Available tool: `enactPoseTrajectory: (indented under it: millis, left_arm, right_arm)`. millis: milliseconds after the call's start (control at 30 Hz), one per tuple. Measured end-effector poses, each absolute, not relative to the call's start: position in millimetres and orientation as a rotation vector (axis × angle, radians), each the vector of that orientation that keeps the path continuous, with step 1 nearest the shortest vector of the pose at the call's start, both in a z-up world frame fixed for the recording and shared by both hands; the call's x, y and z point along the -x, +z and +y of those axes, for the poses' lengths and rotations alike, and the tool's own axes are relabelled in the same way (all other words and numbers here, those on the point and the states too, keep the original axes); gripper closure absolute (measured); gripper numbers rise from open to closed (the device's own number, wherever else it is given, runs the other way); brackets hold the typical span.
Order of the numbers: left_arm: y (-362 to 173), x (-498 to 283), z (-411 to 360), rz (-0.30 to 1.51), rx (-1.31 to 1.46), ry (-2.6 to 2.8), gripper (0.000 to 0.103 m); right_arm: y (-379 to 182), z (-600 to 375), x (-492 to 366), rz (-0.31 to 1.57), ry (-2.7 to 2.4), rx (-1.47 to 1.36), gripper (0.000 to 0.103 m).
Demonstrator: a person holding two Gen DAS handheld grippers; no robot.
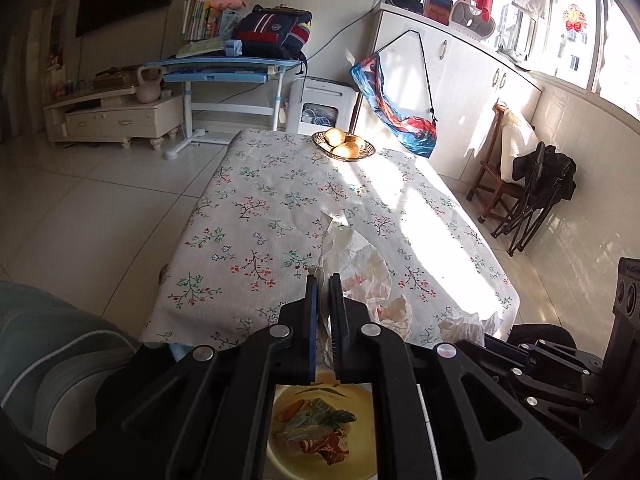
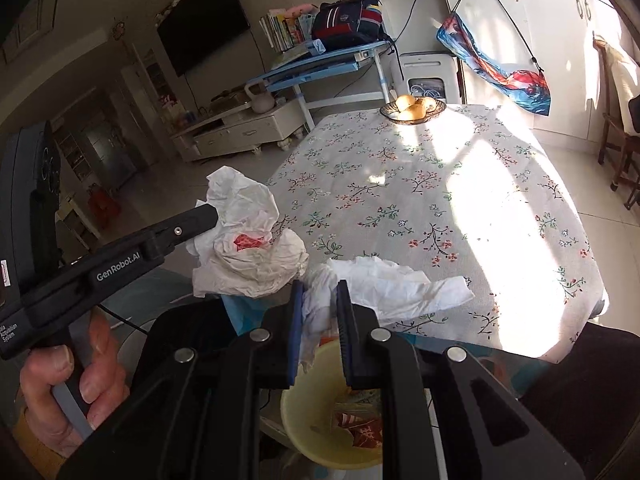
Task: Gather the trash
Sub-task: 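Carry both tissues over the yellow basin and open both grippers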
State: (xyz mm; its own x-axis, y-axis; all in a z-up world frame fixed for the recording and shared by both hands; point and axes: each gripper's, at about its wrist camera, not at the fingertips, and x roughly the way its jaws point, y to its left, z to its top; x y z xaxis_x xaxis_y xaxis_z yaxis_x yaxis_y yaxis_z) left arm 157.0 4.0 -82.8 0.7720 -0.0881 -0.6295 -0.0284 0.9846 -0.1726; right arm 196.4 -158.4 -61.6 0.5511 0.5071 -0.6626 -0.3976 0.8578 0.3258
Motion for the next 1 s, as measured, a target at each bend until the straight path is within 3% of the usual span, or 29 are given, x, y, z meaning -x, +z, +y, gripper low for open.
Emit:
enactPoseTrajectory:
  millis: [1000]
  left_arm:
    - [-77, -93, 1, 0.681, 0.137, -0.053, 0.096]
  right_arm:
    - [-93, -145, -158, 0.954, 0.565, -0.112, 0.085]
